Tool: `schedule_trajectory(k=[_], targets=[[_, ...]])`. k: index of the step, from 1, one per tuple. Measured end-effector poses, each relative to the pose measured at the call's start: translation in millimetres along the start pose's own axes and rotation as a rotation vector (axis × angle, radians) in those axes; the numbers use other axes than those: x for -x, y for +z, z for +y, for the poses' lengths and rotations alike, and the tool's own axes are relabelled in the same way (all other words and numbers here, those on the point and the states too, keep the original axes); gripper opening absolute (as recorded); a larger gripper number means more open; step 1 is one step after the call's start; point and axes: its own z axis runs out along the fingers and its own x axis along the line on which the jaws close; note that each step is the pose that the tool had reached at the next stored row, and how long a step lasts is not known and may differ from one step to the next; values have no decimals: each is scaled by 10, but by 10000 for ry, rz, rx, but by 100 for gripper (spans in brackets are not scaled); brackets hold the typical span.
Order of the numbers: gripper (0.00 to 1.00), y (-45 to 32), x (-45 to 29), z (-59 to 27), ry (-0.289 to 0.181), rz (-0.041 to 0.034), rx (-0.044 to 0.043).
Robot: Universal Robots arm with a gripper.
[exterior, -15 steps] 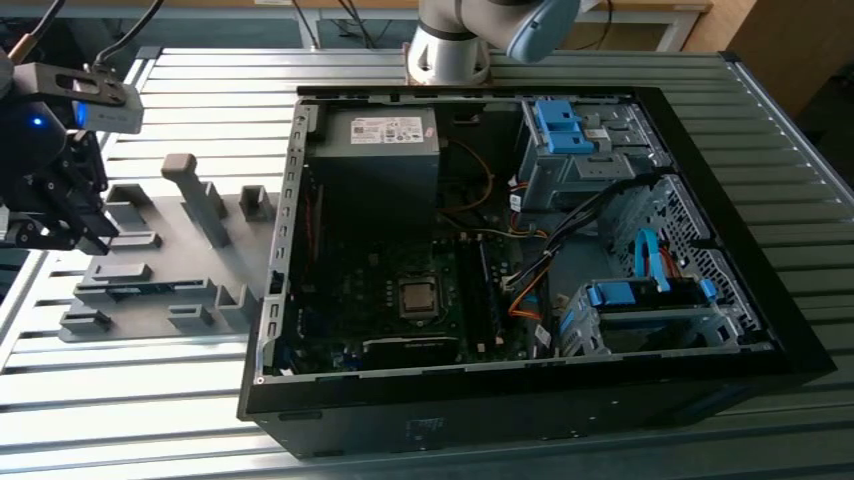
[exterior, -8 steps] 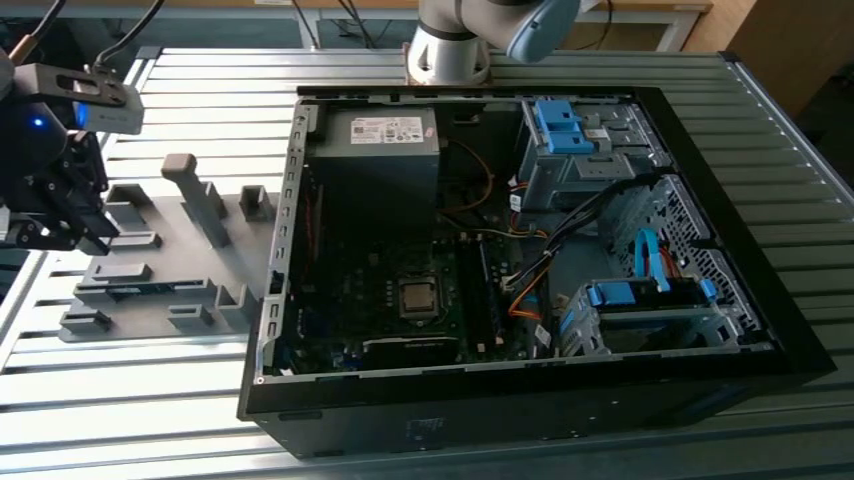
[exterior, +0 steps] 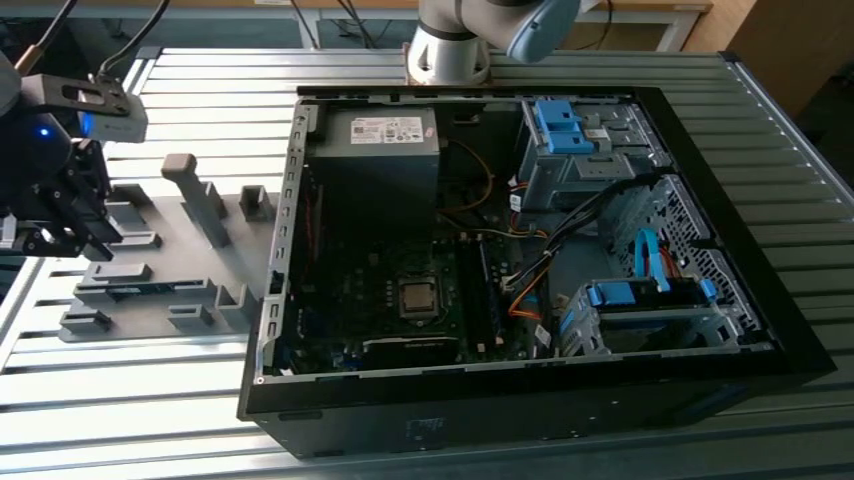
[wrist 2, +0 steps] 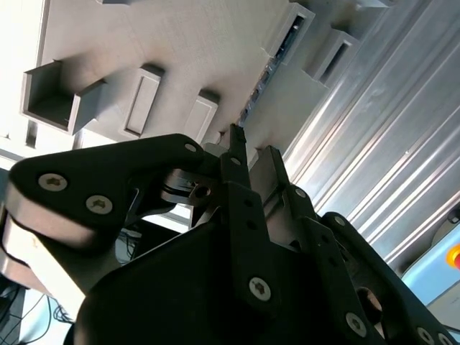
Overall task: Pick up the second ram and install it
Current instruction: 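Pick up the second ram and move it above second insertion slot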
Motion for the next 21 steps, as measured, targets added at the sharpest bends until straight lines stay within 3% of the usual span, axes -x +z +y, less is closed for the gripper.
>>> schedule_trajectory(k=[6,21], targets=[[30,33,-12,-2,-31,1,2],[30,202,-40,-4,-81,-6,1]])
